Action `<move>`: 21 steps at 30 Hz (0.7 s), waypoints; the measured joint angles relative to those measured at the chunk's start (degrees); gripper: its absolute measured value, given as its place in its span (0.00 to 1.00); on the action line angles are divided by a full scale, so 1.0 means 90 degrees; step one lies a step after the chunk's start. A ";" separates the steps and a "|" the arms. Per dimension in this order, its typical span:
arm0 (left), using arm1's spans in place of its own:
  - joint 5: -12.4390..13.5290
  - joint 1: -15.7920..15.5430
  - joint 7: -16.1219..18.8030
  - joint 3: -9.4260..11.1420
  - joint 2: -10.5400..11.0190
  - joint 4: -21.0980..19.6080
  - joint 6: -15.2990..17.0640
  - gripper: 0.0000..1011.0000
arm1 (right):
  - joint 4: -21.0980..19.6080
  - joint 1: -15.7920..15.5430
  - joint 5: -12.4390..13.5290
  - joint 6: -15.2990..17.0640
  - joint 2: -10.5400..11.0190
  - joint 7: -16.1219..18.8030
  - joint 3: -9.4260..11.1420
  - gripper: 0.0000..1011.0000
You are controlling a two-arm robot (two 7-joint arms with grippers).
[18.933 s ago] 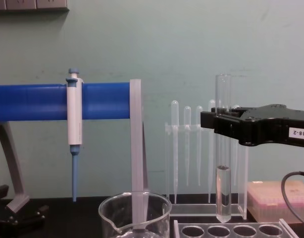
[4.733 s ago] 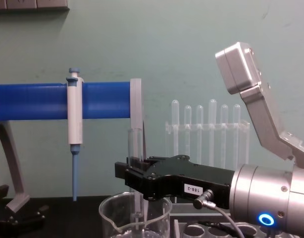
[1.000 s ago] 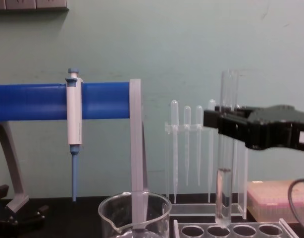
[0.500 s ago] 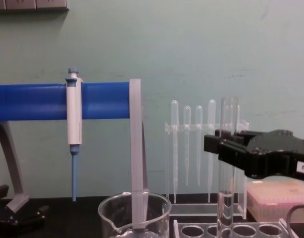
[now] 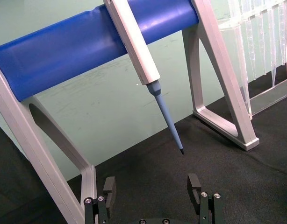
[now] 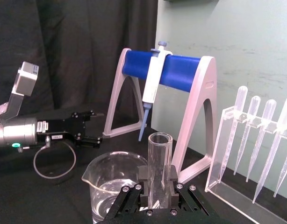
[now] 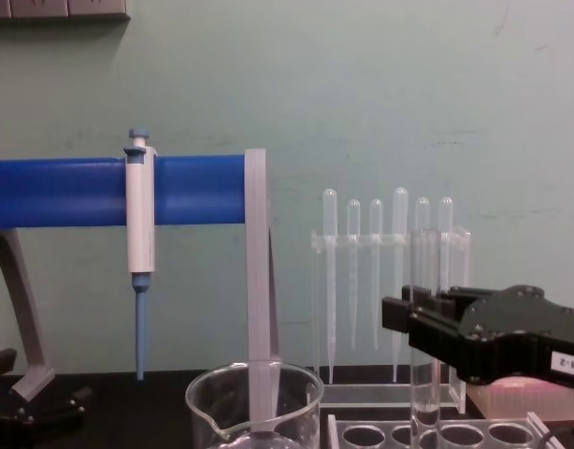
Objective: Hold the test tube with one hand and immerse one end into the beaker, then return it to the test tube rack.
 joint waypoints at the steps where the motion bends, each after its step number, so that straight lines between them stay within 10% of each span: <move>1: 0.0000 0.0000 0.0000 0.0000 0.0000 0.0000 0.0000 0.99 | 0.0016 0.0000 -0.0013 -0.0006 -0.0001 0.0006 -0.0004 0.24; 21: 0.0000 0.0000 0.0000 0.0000 0.0000 0.0000 0.0000 0.99 | 0.0359 0.0038 -0.0249 -0.0100 -0.0059 0.0161 -0.0107 0.24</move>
